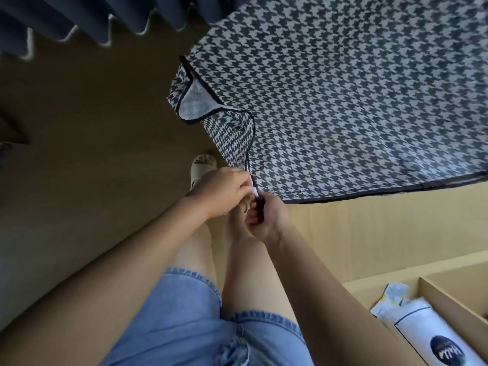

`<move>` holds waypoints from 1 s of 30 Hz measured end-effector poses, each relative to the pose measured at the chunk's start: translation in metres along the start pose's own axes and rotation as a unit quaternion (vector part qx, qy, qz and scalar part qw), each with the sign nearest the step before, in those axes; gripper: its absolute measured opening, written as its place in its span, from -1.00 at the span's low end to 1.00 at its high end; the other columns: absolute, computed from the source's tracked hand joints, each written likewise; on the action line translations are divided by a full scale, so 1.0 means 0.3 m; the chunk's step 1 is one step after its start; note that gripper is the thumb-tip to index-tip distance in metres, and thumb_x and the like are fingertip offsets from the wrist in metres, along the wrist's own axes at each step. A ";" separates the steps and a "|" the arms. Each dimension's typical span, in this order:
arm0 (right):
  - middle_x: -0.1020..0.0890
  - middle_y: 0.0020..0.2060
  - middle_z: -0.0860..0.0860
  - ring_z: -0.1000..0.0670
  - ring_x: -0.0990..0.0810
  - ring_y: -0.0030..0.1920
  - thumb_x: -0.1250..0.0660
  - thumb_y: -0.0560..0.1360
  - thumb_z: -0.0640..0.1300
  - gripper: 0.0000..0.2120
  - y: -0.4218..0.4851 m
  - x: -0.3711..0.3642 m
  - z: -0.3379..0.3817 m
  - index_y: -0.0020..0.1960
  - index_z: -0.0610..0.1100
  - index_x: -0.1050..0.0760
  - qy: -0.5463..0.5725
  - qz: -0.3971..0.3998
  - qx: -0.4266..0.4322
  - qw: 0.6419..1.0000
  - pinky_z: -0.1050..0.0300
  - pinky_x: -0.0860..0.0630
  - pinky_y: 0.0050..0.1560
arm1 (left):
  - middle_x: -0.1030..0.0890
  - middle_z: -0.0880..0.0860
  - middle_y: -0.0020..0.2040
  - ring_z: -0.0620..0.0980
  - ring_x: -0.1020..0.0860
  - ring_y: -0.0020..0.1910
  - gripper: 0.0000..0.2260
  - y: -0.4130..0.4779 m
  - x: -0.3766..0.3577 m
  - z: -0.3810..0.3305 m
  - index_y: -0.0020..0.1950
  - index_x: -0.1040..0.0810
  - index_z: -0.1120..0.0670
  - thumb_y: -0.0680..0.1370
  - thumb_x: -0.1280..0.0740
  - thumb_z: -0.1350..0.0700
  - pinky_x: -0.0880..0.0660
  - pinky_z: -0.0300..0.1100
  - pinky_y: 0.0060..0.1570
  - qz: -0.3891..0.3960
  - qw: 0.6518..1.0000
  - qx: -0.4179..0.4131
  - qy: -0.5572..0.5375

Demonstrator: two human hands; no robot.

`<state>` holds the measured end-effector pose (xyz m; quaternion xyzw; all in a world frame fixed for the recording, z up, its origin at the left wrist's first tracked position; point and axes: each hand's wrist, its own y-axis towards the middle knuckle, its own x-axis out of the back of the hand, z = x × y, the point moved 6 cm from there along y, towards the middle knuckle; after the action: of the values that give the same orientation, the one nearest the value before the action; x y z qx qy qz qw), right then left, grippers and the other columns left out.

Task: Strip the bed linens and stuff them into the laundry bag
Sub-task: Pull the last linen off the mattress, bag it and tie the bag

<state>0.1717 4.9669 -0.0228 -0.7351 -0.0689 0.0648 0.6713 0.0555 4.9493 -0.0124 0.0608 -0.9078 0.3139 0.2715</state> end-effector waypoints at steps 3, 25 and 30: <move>-0.30 -0.62 0.09 0.17 -0.18 -0.67 -0.11 0.62 -0.10 -0.64 -0.010 0.063 -0.052 -0.35 -0.10 -0.33 0.029 0.007 0.027 0.999 0.34 -0.01 -0.63 | -0.63 0.02 -0.07 0.05 -0.52 0.01 -0.83 0.021 -0.010 -0.018 -0.07 -0.59 0.07 0.56 -0.30 -0.01 -0.44 -0.01 0.04 0.062 0.995 -0.037 0.070; -0.29 -0.66 0.09 0.16 -0.22 -0.68 -0.20 0.57 -0.05 -0.67 0.015 -0.018 -0.124 -0.35 -0.05 -0.27 0.279 -0.077 0.065 0.955 0.38 -0.08 -0.66 | -0.58 0.23 -0.08 0.15 -0.51 -0.11 -0.85 0.143 0.341 0.106 -0.08 -0.54 0.29 0.57 -0.29 0.20 -0.32 -0.08 -0.19 -0.070 0.996 0.034 0.037; -0.40 -0.38 -0.02 0.09 -0.35 -0.43 -0.19 0.48 0.33 -0.47 -0.001 -0.290 -0.105 -0.14 -0.19 -0.43 0.164 0.024 0.033 0.986 0.36 -0.29 -0.53 | -0.62 0.17 -0.08 0.13 -0.55 -0.08 -0.85 0.113 0.315 0.111 -0.07 -0.57 0.24 0.57 -0.30 0.17 -0.43 -0.07 -0.11 -0.004 0.999 0.010 0.039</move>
<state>0.0923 4.9196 -0.0195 -0.7146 0.0621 -0.0385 0.6957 -0.0490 4.9620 -0.0023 0.0548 -0.8929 0.3242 0.3076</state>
